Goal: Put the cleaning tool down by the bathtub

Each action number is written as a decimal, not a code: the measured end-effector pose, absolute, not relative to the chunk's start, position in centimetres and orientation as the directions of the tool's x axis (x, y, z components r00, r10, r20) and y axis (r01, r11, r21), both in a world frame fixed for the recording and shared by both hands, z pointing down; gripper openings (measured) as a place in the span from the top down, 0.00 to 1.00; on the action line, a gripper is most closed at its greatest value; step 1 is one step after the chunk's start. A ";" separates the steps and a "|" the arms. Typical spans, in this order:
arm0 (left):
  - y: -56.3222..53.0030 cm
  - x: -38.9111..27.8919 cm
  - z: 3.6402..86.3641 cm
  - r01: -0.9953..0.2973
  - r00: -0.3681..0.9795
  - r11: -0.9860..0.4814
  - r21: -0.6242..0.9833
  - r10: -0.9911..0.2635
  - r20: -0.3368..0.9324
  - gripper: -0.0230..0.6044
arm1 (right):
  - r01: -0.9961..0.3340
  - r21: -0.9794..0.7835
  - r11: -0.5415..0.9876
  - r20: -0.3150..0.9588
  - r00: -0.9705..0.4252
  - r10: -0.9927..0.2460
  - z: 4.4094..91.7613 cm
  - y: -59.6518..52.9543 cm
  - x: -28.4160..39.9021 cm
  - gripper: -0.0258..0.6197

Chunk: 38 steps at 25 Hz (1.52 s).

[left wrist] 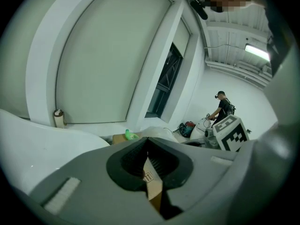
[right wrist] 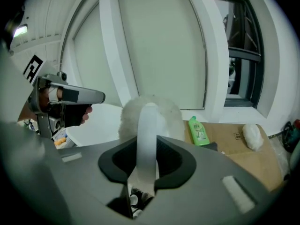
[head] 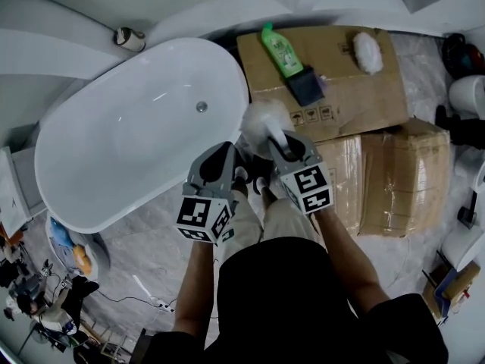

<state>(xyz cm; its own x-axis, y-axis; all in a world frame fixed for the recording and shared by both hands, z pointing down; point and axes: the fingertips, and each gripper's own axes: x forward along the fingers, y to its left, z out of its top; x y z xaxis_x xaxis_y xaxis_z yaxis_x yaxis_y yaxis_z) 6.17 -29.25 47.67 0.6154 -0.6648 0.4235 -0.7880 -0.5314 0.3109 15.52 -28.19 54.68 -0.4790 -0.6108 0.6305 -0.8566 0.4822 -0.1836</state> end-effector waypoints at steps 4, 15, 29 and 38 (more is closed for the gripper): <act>-29.7 7.5 48.4 -0.750 0.658 -0.594 0.291 -0.622 0.424 0.97 | -0.863 -0.171 0.476 0.642 -0.464 -0.610 56.3 -28.7 16.2 0.82; -30.8 9.5 52.8 -0.740 0.671 -0.565 0.364 -0.593 0.445 0.97 | -0.879 -0.157 0.450 0.700 -0.421 -0.577 61.6 -30.3 18.5 0.82; -32.2 8.0 57.4 -0.755 0.655 -0.527 0.390 -0.574 0.491 0.97 | -0.869 -0.152 0.470 0.761 -0.407 -0.506 70.2 -33.4 18.0 0.82; -32.9 6.4 58.6 -0.767 0.641 -0.511 0.388 -0.572 0.512 0.97 | -0.870 -0.145 0.471 0.797 -0.385 -0.465 73.9 -34.8 17.6 0.82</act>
